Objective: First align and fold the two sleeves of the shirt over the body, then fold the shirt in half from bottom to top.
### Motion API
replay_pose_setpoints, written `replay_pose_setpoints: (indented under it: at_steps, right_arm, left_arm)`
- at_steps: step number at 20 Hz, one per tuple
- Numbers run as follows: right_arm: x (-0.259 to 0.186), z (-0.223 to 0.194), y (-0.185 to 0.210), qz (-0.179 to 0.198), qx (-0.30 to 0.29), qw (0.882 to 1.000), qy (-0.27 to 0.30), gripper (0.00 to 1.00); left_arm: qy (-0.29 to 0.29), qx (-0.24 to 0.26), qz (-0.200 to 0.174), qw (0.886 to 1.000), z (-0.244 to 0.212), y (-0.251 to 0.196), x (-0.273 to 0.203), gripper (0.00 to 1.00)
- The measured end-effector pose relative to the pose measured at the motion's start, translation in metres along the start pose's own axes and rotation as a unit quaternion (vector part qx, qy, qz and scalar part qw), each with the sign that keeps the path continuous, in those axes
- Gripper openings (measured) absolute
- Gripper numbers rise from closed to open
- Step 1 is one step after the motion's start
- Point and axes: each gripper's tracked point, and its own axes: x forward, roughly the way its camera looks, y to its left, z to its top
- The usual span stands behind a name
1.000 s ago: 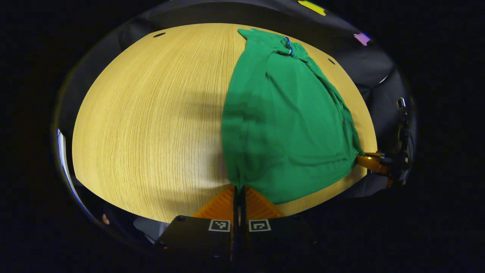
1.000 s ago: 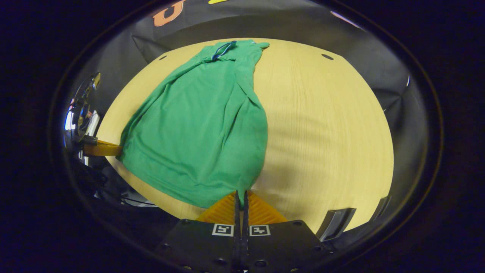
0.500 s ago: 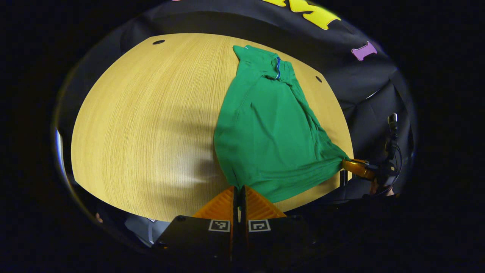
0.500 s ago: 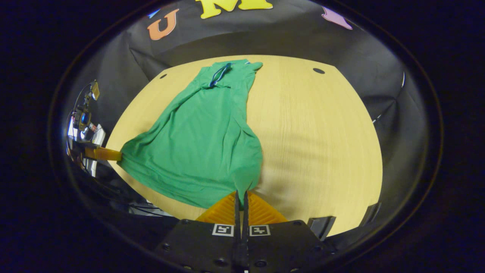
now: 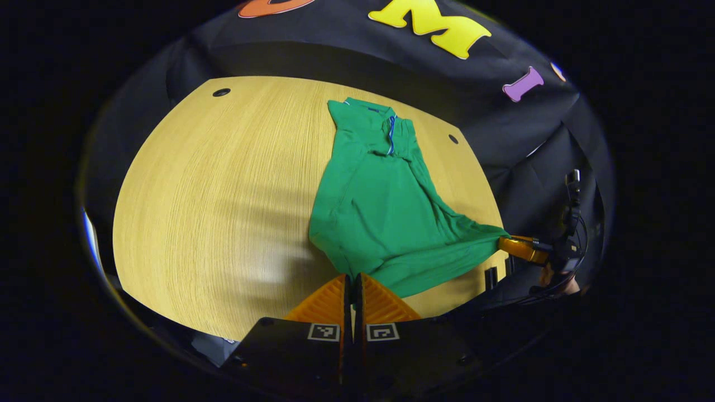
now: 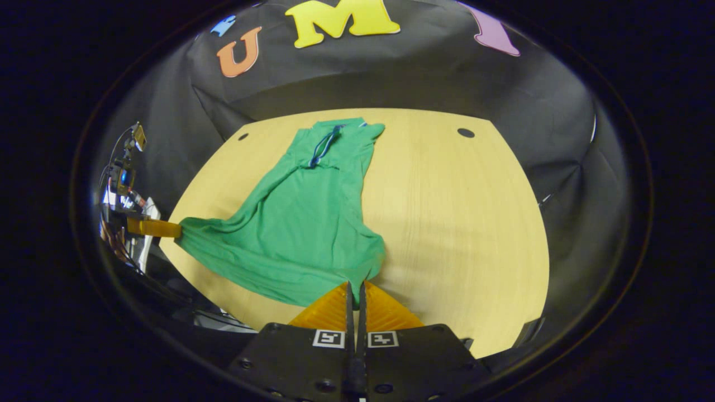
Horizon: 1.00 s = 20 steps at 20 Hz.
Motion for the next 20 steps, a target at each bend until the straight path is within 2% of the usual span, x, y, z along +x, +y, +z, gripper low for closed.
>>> replay_pose_setpoints:
  at_steps: [4,7,13,20]
  right_arm:
    - [-0.002,0.044,0.000,0.009,0.020,0.999,-0.030,0.00]
    - [-0.001,0.085,-0.006,0.005,0.022,0.998,-0.059,0.02]
    - [0.007,0.158,-0.009,-0.009,0.010,0.995,-0.097,0.00]
    - [0.034,0.273,-0.012,-0.030,-0.003,0.988,-0.149,0.01]
  left_arm:
    - [-0.031,0.014,0.001,0.999,0.041,0.002,-0.003,0.03]
    - [-0.054,0.027,-0.002,0.998,0.080,0.001,-0.001,0.03]
    - [-0.122,0.059,0.011,0.991,0.166,-0.004,0.010,0.03]
    - [-0.178,0.073,0.027,0.981,0.270,0.000,0.027,0.04]
